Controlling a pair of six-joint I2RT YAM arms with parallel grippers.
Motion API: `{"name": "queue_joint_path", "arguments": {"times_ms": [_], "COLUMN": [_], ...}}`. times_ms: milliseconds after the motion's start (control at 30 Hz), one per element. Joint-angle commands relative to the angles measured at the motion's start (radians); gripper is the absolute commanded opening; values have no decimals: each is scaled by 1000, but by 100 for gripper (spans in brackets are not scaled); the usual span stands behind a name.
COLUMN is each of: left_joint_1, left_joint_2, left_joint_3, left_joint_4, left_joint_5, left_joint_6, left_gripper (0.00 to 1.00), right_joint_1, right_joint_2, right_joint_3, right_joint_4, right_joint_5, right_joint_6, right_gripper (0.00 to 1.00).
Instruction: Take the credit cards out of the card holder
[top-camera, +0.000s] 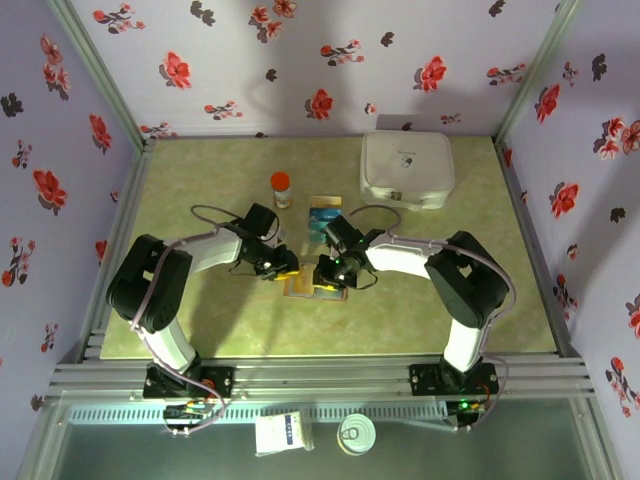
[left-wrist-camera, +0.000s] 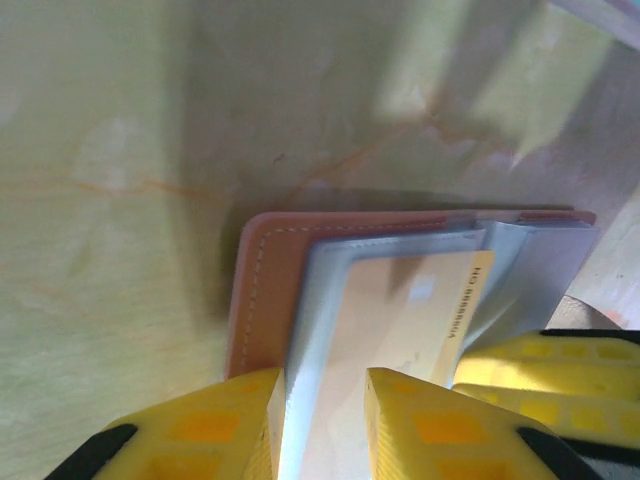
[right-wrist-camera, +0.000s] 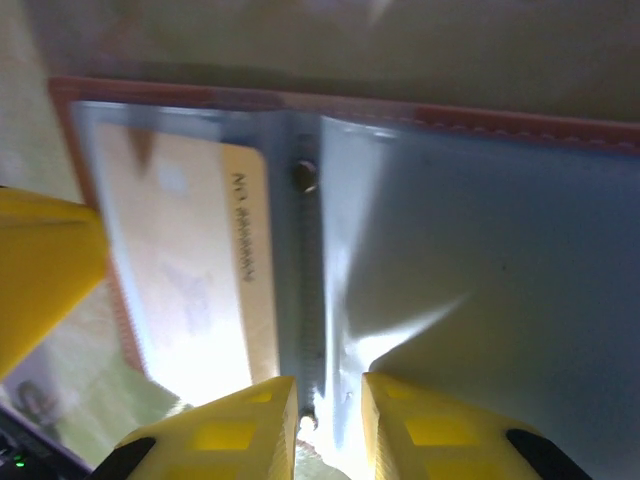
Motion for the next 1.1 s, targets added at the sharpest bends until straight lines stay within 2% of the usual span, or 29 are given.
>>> {"name": "queue_joint_path", "arguments": {"times_ms": [0,367,467,867,1067], "left_joint_1": [4,6,7,8,8], "left_joint_2": [-8,-41,-49,-51,-56], "left_joint_3": [-15,-15,-19,-6,-7], "left_joint_4": [-20,-46,-38,-38,-23], "left_joint_5": [-11,-28,-40,-25,-24], "left_joint_6": [12,20,8,13,15], "left_gripper": [27,27,27,27,27], "right_joint_1": [-4,-12,-13,-6,-6], "right_joint_2": [18,1,-42,-150,-166], "right_joint_3": [-1,96,92,-22,1], "right_joint_4": [-64,-273,-274,-131,-158], "right_joint_5": [35,71,65,192,221], "right_joint_6": [-68,-261,-225,-56,-66], "right_gripper": [25,25,26,26,26]}}
